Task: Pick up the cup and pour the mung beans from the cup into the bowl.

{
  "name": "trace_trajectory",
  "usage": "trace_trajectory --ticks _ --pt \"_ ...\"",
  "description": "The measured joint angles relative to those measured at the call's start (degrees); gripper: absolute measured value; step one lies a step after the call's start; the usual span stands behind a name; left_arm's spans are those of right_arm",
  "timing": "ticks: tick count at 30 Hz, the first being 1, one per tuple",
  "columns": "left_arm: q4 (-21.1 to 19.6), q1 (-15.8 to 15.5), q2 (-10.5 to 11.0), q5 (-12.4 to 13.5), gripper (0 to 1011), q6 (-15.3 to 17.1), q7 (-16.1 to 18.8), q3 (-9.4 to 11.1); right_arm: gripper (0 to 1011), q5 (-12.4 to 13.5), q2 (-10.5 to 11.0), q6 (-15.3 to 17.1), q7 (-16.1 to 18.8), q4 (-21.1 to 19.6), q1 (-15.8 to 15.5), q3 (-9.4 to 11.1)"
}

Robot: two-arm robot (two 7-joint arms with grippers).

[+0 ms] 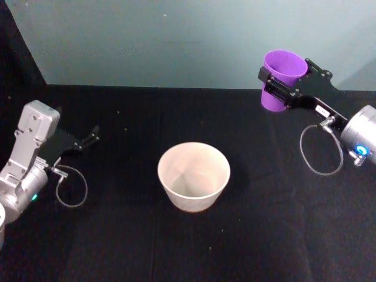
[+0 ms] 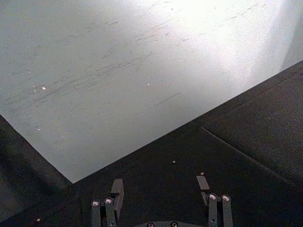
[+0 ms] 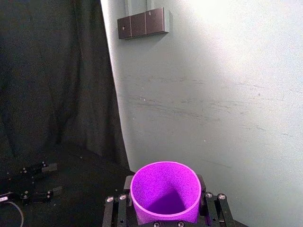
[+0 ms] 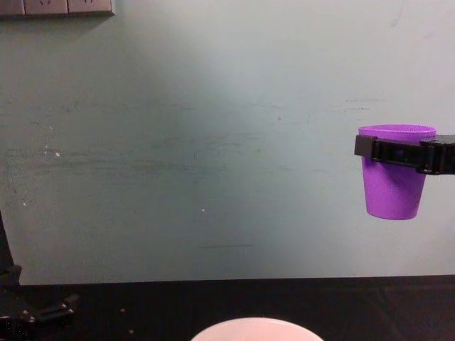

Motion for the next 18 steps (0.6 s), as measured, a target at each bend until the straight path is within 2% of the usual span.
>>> trace_trajectory --ticks 18 --pt "0.0 0.0 0.0 0.0 1000 0.0 0.0 0.0 751 0.0 -0.1 0.0 0.0 0.0 0.0 0.0"
